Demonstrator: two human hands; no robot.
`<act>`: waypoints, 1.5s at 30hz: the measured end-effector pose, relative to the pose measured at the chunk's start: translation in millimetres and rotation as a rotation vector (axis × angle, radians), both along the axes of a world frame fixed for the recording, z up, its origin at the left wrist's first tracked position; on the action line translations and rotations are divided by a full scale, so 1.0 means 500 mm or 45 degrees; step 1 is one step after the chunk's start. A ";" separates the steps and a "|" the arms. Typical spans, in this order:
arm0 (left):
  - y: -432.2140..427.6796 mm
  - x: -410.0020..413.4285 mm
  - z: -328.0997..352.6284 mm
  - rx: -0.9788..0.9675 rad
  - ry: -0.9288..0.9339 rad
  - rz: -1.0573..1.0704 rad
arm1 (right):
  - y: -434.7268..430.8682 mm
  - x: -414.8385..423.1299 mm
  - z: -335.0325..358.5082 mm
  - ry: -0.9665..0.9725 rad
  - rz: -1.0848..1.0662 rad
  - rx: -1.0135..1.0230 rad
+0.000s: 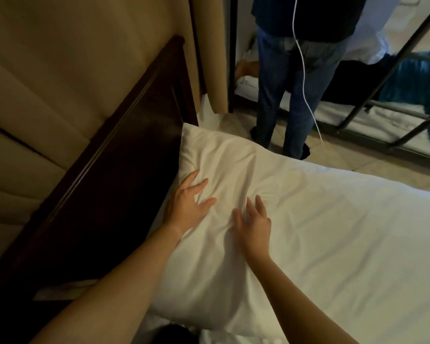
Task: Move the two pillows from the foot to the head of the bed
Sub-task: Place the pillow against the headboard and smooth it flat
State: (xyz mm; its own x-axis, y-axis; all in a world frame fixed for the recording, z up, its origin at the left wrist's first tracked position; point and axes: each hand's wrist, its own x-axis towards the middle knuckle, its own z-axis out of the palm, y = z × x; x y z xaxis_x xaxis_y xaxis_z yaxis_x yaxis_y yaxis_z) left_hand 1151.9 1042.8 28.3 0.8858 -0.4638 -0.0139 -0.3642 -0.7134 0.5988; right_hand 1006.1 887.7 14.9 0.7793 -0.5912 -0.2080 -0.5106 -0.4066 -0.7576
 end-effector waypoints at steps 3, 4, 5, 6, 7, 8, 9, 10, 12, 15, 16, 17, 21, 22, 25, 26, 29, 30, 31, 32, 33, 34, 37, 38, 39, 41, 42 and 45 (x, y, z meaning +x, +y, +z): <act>0.025 0.044 -0.035 -0.044 0.041 -0.036 | 0.032 0.035 -0.033 -0.002 -0.028 -0.039; 0.034 0.058 -0.048 -0.066 0.044 -0.051 | 0.043 0.046 -0.044 0.004 -0.029 -0.053; 0.043 0.072 -0.062 -0.082 0.044 -0.066 | 0.054 0.056 -0.057 0.012 -0.030 -0.070; 0.053 0.086 -0.078 -0.095 0.044 -0.080 | 0.064 0.066 -0.070 0.025 -0.033 -0.085; 0.061 0.098 -0.093 -0.108 0.049 -0.092 | 0.072 0.075 -0.081 0.043 -0.036 -0.102; 0.070 0.110 -0.110 -0.124 0.061 -0.102 | 0.078 0.082 -0.093 0.068 -0.036 -0.119; 0.079 0.119 -0.128 -0.137 0.074 -0.115 | 0.084 0.087 -0.109 0.101 -0.030 -0.137; 0.090 0.126 -0.147 -0.140 0.089 -0.129 | 0.088 0.089 -0.124 0.145 -0.012 -0.149; 0.117 0.132 -0.184 -0.109 0.135 -0.143 | 0.097 0.084 -0.154 0.259 0.042 -0.154; 0.155 0.134 -0.229 -0.053 0.205 -0.163 | 0.102 0.064 -0.183 0.387 0.137 -0.141; 0.163 0.136 -0.239 -0.061 0.218 -0.168 | 0.100 0.059 -0.186 0.405 0.164 -0.141; 0.168 0.138 -0.247 -0.081 0.219 -0.162 | 0.096 0.056 -0.188 0.407 0.183 -0.153; 0.168 0.136 -0.257 -0.177 0.222 0.012 | 0.086 0.061 -0.179 0.347 0.180 -0.171; 0.163 0.134 -0.252 -0.225 0.257 0.056 | 0.088 0.065 -0.175 0.314 0.157 -0.155; 0.143 0.138 -0.231 -0.334 0.284 0.087 | 0.098 0.078 -0.167 0.208 0.064 -0.088; 0.138 0.141 -0.222 -0.343 0.262 0.066 | 0.102 0.082 -0.163 0.187 0.044 -0.072; 0.131 0.150 -0.193 -0.337 0.169 0.012 | 0.119 0.092 -0.146 0.135 0.008 -0.061; 0.132 0.153 -0.184 -0.328 0.142 0.010 | 0.124 0.094 -0.137 0.107 0.002 -0.063; 0.135 0.158 -0.173 -0.319 0.115 0.006 | 0.128 0.096 -0.127 0.073 0.000 -0.068; 0.138 0.164 -0.164 -0.314 0.085 0.003 | 0.132 0.098 -0.117 0.045 0.002 -0.072; 0.143 0.171 -0.156 -0.311 0.050 0.003 | 0.137 0.099 -0.108 0.026 0.005 -0.078; 0.149 0.178 -0.149 -0.305 0.010 0.006 | 0.144 0.102 -0.101 0.014 0.011 -0.088; 0.174 0.199 -0.147 -0.255 -0.080 0.028 | 0.168 0.113 -0.098 0.011 0.065 -0.109; 0.184 0.201 -0.156 -0.222 -0.082 0.032 | 0.174 0.117 -0.106 0.043 0.100 -0.110; 0.195 0.201 -0.170 -0.179 -0.065 0.027 | 0.176 0.120 -0.117 0.093 0.136 -0.100; 0.215 0.186 -0.205 -0.086 0.014 -0.006 | 0.173 0.123 -0.139 0.227 0.202 -0.052; 0.224 0.175 -0.222 -0.048 0.049 -0.018 | 0.169 0.122 -0.150 0.289 0.241 -0.040; 0.237 0.152 -0.254 0.013 0.028 0.005 | 0.151 0.111 -0.171 0.366 0.347 -0.057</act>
State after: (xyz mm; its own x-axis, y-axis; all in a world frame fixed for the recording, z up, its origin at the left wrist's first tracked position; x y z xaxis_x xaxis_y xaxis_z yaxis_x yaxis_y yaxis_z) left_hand 1228.0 1161.3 -98.5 0.8870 -0.4603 -0.0383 -0.3483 -0.7209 0.5991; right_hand 1061.8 963.4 -70.4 0.8224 -0.3845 -0.4193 -0.5685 -0.5856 -0.5779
